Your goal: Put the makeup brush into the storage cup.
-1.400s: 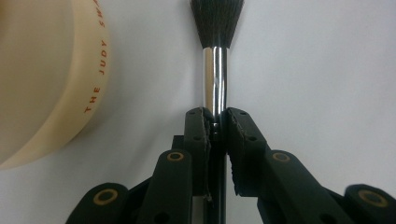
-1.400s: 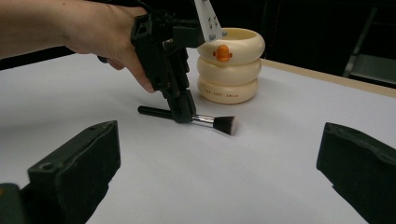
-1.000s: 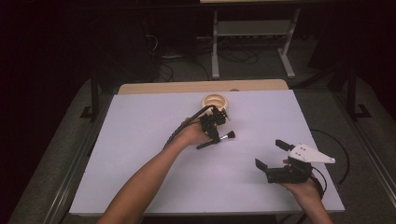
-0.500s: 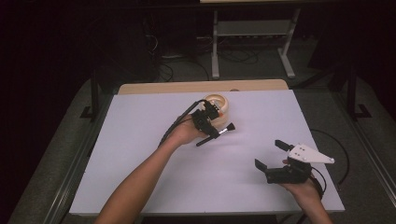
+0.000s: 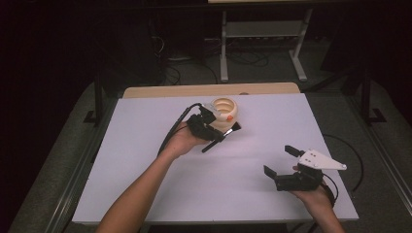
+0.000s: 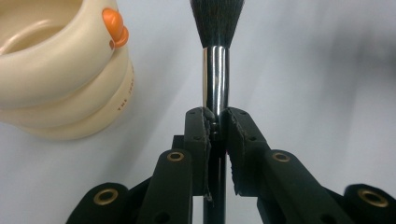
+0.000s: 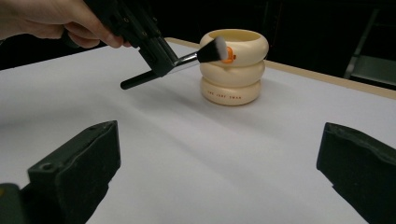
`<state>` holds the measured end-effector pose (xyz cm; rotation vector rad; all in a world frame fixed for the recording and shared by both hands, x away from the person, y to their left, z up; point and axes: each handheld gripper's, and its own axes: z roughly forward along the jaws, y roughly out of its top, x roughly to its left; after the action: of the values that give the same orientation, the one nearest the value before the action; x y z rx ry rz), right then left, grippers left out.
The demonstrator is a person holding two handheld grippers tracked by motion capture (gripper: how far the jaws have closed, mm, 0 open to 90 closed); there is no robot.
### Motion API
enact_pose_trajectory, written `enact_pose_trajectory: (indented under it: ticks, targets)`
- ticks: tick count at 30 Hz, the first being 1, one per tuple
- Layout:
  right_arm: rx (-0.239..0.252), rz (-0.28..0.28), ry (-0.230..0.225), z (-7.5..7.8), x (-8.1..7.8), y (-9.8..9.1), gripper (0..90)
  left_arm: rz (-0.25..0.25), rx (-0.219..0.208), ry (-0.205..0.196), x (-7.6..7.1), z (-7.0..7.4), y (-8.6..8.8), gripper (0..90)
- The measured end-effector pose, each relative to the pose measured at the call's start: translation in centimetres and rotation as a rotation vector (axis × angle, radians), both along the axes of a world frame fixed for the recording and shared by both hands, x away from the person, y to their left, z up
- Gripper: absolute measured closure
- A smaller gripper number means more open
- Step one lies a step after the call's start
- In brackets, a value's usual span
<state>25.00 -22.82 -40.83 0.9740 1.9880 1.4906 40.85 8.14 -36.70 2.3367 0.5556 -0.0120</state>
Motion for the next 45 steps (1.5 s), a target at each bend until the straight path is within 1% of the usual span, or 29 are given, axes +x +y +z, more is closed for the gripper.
enact_pose_trajectory:
  ticks: [1,2,3,4,7,8,11,12,13,14,15,17,19,23,24,25,27,29,30,31,34,35,38,39,40,41,45]
  targets:
    - [-0.001,0.0,-0.001,0.0,0.0,0.0,0.0,0.006,-0.012,-0.004,-0.1,0.0,0.2,78.6]
    - [-0.002,0.0,-0.001,0.0,0.0,0.0,0.0,0.009,-0.034,-0.006,-0.3,0.0,0.5,78.6]
    - [-0.001,0.0,0.0,0.0,0.0,0.0,0.0,0.008,-0.043,-0.012,-0.4,0.1,0.7,78.6]
    - [-0.001,0.0,0.0,0.0,0.0,0.0,0.0,0.015,-0.065,-0.013,-0.5,0.0,1.0,78.6]
    - [0.002,-0.001,0.001,0.0,0.0,0.0,0.0,0.02,-0.105,-0.021,-0.8,-0.1,1.7,78.6]
    - [0.003,-0.002,0.002,0.0,0.0,0.0,0.0,0.029,-0.119,-0.018,-1.0,-0.1,1.9,78.6]
    - [0.006,-0.003,0.003,0.1,0.0,-0.1,0.0,0.028,-0.15,-0.036,-1.6,-0.2,2.5,78.6]
    - [0.005,-0.003,0.003,0.1,0.0,-0.1,0.0,0.024,-0.158,-0.047,-1.8,-0.2,2.7,78.6]
    - [0.007,-0.003,0.005,0.1,0.0,-0.1,0.0,0.034,-0.175,-0.053,-2.0,-0.1,2.9,78.6]
    - [0.007,-0.002,0.005,0.1,0.0,-0.1,0.0,0.029,-0.187,-0.062,-2.1,-0.1,3.1,78.6]
    - [0.008,-0.003,0.005,0.1,0.0,0.0,0.0,0.039,-0.205,-0.061,-2.4,-0.1,3.3,78.6]
    - [0.008,-0.002,0.003,0.1,0.0,0.0,0.0,0.039,-0.223,-0.07,-2.6,-0.1,3.6,78.6]
    - [0.007,0.0,-0.001,0.1,0.1,0.1,0.0,0.04,-0.249,-0.077,-3.0,-0.1,3.9,78.6]
    - [0.006,0.003,0.001,0.2,0.0,0.2,0.0,0.04,-0.295,-0.104,-3.8,-0.1,4.7,78.6]
    - [0.008,0.003,0.005,0.2,0.0,0.2,0.0,0.04,-0.309,-0.104,-3.9,-0.1,4.9,78.6]
    - [0.009,0.005,0.006,0.2,0.0,0.2,0.0,0.046,-0.334,-0.107,-4.1,-0.2,5.1,78.6]
    - [0.011,0.006,0.012,0.2,0.1,0.3,0.0,0.043,-0.351,-0.116,-4.4,-0.2,5.3,78.6]
    - [0.012,0.011,0.007,0.3,0.2,0.3,0.0,0.044,-0.372,-0.12,-4.8,-0.3,5.6,78.6]
    - [0.016,0.011,0.012,0.4,0.2,0.4,0.0,0.042,-0.374,-0.127,-4.9,-0.3,5.7,78.6]
    - [0.013,0.015,0.007,0.4,0.2,0.4,0.0,0.039,-0.376,-0.132,-4.9,-0.3,5.8,78.6]
    - [0.03,0.016,0.011,0.7,0.3,0.7,0.0,0.047,-0.407,-0.138,-5.4,-0.3,6.4,78.6]
    - [0.03,0.016,0.011,0.7,0.3,0.7,0.0,0.047,-0.407,-0.138,-5.4,-0.3,6.4,78.6]
    - [0.058,0.025,0.002,1.3,0.7,0.9,0.0,0.049,-0.432,-0.148,-5.6,-0.4,7.1,78.6]
    - [0.074,0.027,0.011,1.4,0.8,1.1,0.0,0.054,-0.44,-0.149,-5.6,-0.4,7.3,78.6]
    - [0.077,0.031,0.006,1.5,0.9,1.2,0.0,0.055,-0.449,-0.151,-5.7,-0.3,7.4,78.6]
    - [0.082,0.028,0.008,1.6,1.1,1.4,0.0,0.057,-0.45,-0.151,-5.8,-0.3,7.5,78.6]
    - [0.076,0.048,0.0,2.1,1.6,2.3,0.0,0.053,-0.461,-0.171,-6.0,-0.2,7.9,78.6]
